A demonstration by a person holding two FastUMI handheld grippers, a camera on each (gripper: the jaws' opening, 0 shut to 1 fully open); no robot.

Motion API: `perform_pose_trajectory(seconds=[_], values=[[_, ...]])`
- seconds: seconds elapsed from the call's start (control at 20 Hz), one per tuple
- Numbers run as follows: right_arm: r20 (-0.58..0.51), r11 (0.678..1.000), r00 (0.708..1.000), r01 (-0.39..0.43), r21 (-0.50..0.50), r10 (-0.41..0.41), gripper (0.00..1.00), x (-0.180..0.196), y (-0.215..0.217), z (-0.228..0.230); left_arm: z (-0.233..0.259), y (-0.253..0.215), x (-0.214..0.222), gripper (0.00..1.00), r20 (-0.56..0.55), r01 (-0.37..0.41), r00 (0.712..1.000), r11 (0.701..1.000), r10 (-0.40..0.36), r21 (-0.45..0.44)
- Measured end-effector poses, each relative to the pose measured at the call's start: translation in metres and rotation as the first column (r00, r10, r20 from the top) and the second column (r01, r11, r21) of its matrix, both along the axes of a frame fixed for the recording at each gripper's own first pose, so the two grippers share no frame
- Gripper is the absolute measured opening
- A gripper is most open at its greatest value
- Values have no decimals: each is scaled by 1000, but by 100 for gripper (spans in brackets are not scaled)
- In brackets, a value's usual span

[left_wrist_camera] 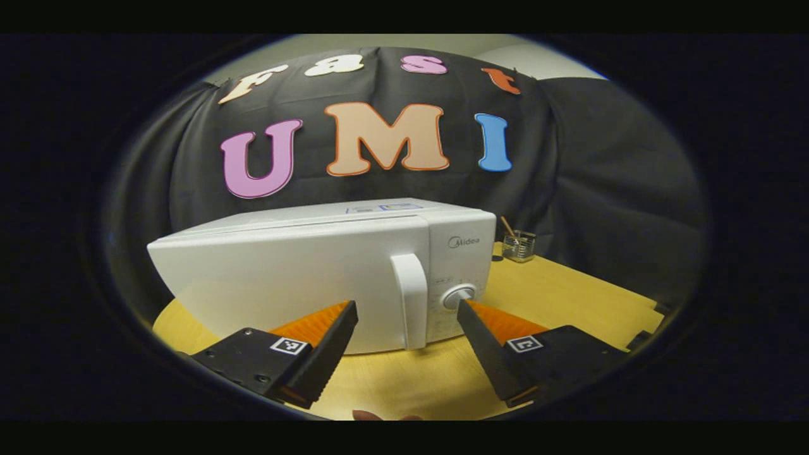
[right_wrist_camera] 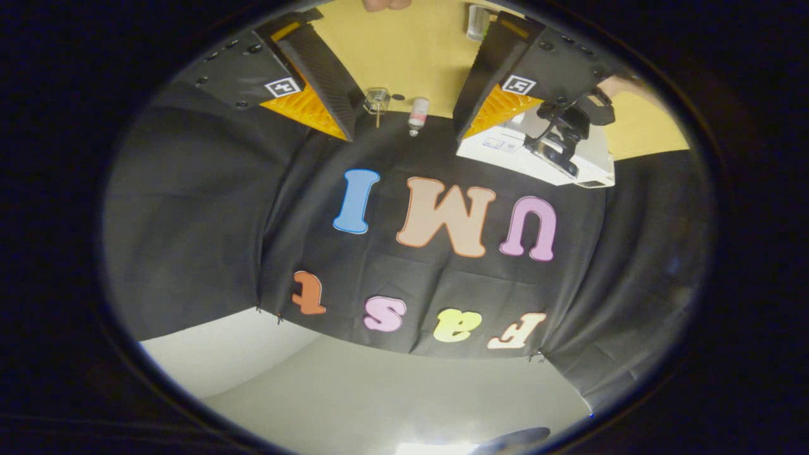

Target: Open the microwave oven with the left hand, put the food in, and close the microwave oven.

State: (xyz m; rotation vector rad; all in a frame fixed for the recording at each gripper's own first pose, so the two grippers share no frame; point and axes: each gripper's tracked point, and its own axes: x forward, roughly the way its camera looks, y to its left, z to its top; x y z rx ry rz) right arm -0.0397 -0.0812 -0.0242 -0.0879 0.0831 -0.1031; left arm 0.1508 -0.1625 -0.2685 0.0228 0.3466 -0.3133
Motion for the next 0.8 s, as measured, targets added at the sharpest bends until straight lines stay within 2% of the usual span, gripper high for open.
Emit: perform_pose_trajectory(seconds=[0.1, 0.3, 0.4, 0.45, 0.6, 0.7, 0.8], values=[[-20, 1000, 1000, -6, 8, 6, 99, 1, 1, -5, -7, -3, 5, 98, -12, 3, 1000, 1000, -3, 9], [-20, 1000, 1000, -10, 24, 11, 95, 2, 1, -2, -17, -8, 10, 96, -33, 1, 999, 1000, -1, 2], [-22, 1000, 1000, -13, 27, 13, 95, 4, 2, -4, -18, -8, 13, 84, -33, 0, 999, 1000, 0, 2], [-26, 1000, 1000, -14, 26, 14, 95, 4, 1, -4, -18, -10, 12, 72, -34, 9, 999, 1000, -8, 6], [-36, 999, 999, -10, 40, 12, 95, 6, 3, -7, -15, -13, 15, 63, -20, 30, 999, 999, -29, 23], [-34, 999, 999, -9, 48, 11, 95, 8, 3, -5, -20, -5, 22, 46, -28, 5, 1000, 998, -3, 58], [-34, 999, 999, -10, 42, 11, 95, 9, 3, -5, -16, -5, 17, 28, -15, 6, 1000, 999, -5, 32]])
